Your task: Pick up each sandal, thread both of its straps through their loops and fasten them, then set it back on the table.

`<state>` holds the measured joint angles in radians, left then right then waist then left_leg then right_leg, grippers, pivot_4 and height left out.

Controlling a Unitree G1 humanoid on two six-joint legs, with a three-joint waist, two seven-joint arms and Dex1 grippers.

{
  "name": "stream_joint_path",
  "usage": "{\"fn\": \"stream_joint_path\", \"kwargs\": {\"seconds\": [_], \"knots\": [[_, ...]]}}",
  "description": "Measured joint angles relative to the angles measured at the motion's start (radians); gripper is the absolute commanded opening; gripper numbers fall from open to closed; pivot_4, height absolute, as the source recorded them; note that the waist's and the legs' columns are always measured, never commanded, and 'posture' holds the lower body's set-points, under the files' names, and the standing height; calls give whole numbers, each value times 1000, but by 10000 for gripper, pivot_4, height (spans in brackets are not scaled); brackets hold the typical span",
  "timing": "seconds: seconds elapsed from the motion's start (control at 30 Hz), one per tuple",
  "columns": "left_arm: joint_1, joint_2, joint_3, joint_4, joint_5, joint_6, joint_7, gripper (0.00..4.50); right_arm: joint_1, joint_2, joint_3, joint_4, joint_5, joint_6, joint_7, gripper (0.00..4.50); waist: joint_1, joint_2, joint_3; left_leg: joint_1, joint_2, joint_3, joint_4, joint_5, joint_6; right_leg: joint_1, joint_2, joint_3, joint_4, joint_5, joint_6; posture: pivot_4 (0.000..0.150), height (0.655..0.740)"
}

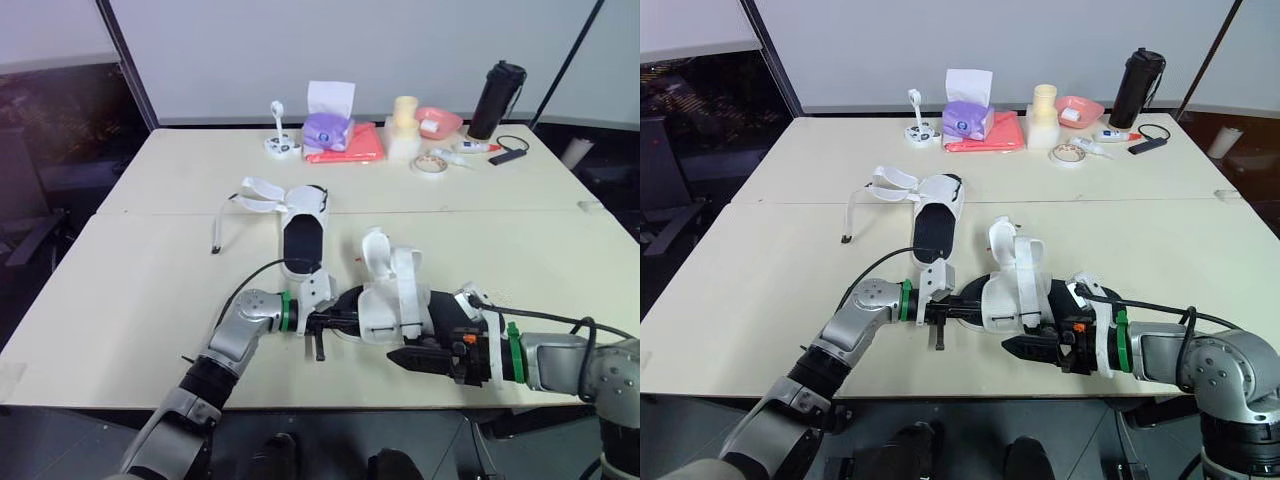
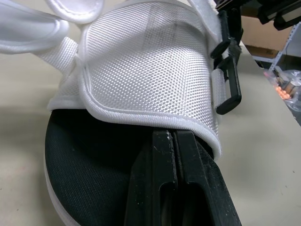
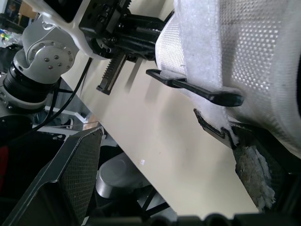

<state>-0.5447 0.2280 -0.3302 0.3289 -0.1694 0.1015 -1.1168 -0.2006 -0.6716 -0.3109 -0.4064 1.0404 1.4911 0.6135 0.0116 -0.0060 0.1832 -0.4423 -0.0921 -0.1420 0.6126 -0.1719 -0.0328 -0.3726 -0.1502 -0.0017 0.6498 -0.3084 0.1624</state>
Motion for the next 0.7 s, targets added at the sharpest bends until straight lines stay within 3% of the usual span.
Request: {"fn": "stream_joint_path", "kwargs": {"seconds": [0.1, 0.3, 0.7], "knots": [[1, 0, 0, -4, 0, 2, 2, 0, -14, -5, 13, 22, -9, -24, 1, 31310, 0, 0, 0, 0, 0, 0, 0, 0, 0, 0, 0, 0, 0, 0, 0, 1500, 7400], [1, 0, -1, -6, 2, 2, 7, 0, -33, -21, 23, 39, -13, -39, 3, 1585, 0, 0, 0, 0, 0, 0, 0, 0, 0, 0, 0, 0, 0, 0, 0, 1500, 7400], [1, -3, -1, -6, 5, 0, 8, 0, 3, -71, 58, 38, -14, -45, 32, 685, 1, 0, 0, 0, 0, 0, -1, 0, 0, 0, 0, 0, 0, 0, 0, 1500, 7400]]}}
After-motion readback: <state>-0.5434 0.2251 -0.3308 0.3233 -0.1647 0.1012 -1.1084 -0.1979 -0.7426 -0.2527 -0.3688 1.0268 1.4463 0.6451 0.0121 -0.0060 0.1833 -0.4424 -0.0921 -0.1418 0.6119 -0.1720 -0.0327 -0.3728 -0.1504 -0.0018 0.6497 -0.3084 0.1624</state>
